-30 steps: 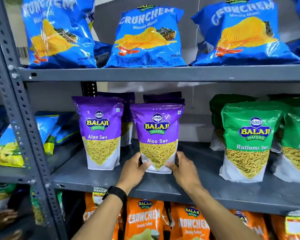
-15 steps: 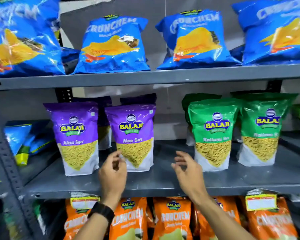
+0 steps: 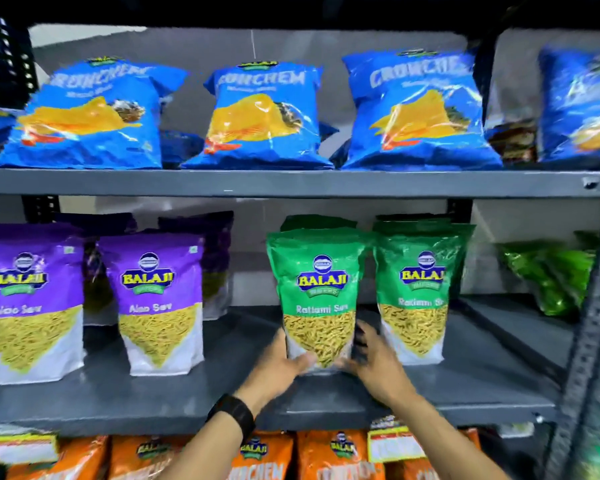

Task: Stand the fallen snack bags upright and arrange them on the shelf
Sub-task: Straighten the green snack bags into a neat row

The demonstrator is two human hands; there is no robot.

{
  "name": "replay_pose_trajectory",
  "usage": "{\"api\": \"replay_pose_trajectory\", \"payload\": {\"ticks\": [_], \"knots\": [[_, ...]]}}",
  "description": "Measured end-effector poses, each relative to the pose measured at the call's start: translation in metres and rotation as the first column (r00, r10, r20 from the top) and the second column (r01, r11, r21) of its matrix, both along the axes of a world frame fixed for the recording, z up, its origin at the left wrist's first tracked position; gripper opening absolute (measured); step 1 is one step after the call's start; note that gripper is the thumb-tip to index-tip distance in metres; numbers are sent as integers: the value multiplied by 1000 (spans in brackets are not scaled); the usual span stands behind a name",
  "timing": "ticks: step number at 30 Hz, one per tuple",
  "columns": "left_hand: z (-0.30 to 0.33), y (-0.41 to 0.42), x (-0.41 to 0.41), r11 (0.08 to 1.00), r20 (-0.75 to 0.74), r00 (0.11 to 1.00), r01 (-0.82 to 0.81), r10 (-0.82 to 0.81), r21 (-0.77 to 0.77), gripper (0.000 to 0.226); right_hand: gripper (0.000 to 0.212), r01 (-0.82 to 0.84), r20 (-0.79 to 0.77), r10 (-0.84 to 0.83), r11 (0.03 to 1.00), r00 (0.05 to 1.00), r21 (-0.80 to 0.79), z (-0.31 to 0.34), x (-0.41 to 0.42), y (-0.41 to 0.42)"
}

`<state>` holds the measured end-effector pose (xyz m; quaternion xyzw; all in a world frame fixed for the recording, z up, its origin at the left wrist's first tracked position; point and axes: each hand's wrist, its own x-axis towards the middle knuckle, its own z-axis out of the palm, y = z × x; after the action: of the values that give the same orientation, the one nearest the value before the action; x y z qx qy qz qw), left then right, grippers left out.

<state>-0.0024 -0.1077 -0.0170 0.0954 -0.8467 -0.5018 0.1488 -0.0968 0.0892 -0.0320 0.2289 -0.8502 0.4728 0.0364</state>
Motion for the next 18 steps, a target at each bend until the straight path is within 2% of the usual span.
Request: {"api": "replay_pose_trajectory", "payload": {"ticks": [2, 4, 6, 10, 14, 16, 18], "knots": [[0, 5, -7, 1000, -1, 1000, -16, 16, 20, 54, 78, -14, 11, 14, 1000, 1000, 2, 2, -5, 3], [-2, 10, -14, 999, -11, 999, -29, 30, 20, 64, 67, -1, -2, 1, 1000, 1000, -21, 3, -9, 5], [-5, 12, -21, 998, -23, 998, -55, 56, 23, 71, 62, 11, -33, -11, 1000, 999, -18, -2, -14, 4], [-6, 19, -21, 995, -33, 995, -98, 99, 31, 65, 66, -1, -83, -1, 1000, 997, -24, -1, -11, 8], [-11, 41, -38, 997, -35, 996, -81, 81, 15, 55, 66, -34, -31, 31, 997, 999, -72, 3, -19, 41], [-10, 42, -32, 994, -55, 993, -100, 102, 39, 70, 66, -54, -31, 52, 994, 998, -95, 3, -15, 47], [-1, 73, -30, 962, -145, 953, -272, 266, -28, 80, 65, -11, -27, 8, 992, 1000, -128, 4, -14, 83]]}}
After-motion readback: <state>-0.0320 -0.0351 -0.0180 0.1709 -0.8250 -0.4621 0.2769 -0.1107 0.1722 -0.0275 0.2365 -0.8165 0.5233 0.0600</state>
